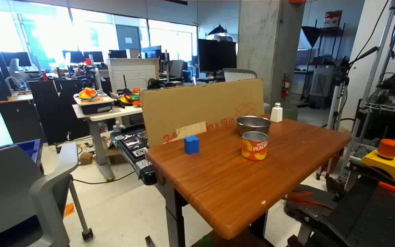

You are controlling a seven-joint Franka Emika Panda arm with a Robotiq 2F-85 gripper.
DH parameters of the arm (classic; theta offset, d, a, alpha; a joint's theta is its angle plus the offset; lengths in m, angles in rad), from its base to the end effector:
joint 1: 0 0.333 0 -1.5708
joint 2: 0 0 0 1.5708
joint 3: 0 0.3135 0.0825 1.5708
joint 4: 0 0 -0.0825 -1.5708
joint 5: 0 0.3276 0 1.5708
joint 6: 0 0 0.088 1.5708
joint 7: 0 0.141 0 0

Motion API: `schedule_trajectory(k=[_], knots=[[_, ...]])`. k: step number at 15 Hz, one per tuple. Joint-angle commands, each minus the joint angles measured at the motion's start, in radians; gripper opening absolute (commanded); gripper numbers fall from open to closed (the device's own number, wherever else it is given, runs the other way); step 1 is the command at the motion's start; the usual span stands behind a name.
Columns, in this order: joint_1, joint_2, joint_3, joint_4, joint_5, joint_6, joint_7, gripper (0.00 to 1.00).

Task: Put the shaker in the silver pot

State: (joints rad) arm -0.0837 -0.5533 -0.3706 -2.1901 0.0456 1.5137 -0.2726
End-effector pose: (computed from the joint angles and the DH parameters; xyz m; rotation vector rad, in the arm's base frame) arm 0.2761 -0.1542 0.5410 -2.8609 0.1667 0.0960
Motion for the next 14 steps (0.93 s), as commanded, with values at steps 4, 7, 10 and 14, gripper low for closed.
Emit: schedule_trajectory(k=[4, 7, 10, 14], knots=[[-0.035, 0.009, 0.025, 0.004, 0.013, -0.004, -0.016, 1.0], [-0.035, 0.009, 0.025, 0.004, 0.013, -0.004, -0.016, 1.0], [-0.037, 0.019, 0.029, 0.009, 0.015, -0.002, -0.005, 1.0], [-0.033, 0.139, 0.067, 0.029, 0.024, 0.134, 0.064, 1.0]])
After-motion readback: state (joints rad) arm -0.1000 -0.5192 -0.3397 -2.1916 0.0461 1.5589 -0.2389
